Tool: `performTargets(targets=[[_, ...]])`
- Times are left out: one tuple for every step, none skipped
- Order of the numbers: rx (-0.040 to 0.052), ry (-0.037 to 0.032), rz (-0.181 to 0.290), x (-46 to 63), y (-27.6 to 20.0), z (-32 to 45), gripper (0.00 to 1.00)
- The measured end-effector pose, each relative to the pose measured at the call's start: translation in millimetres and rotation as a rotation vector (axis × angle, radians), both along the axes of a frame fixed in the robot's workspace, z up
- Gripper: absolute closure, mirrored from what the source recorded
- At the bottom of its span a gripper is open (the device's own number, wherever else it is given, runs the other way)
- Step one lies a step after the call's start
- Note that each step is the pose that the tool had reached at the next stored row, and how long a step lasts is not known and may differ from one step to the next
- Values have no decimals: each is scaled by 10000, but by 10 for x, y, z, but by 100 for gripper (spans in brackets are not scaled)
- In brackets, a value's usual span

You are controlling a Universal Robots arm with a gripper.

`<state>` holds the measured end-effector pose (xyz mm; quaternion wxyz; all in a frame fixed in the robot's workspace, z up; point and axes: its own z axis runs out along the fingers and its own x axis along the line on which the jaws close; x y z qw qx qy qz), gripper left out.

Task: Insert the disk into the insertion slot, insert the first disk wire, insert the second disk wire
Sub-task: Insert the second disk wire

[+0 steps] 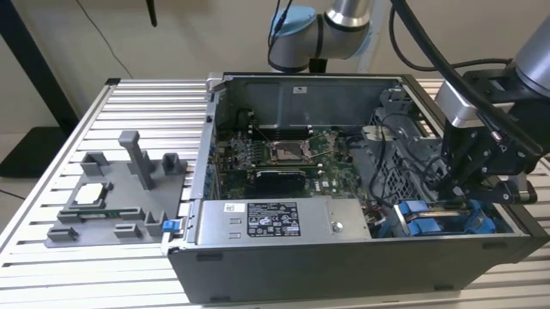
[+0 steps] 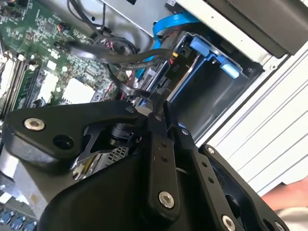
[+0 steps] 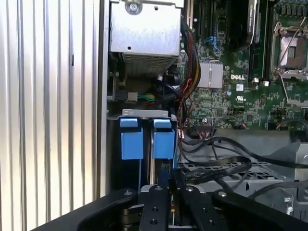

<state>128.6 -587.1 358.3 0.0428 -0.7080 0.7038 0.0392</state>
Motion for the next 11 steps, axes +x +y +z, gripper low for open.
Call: performTargets(targets=[[-55,-33,0,0,0,-5,100],[-80,-36,0,1,-1,-7,100],[-81,-36,1,1,-1,-6,100],[-81,-37,1,0,-1,-6,100],[-82,-38,0,0,-1,-7,100],[-82,-51,0,0,0,-13,100],[-82,-77,-2,-1,2,-22,100],[-82,-127,-3,-1,5,-33,100],[-81,-175,-2,-1,8,-42,100],[-82,-229,-1,0,11,-50,100],[-84,-284,-1,0,15,-57,100]])
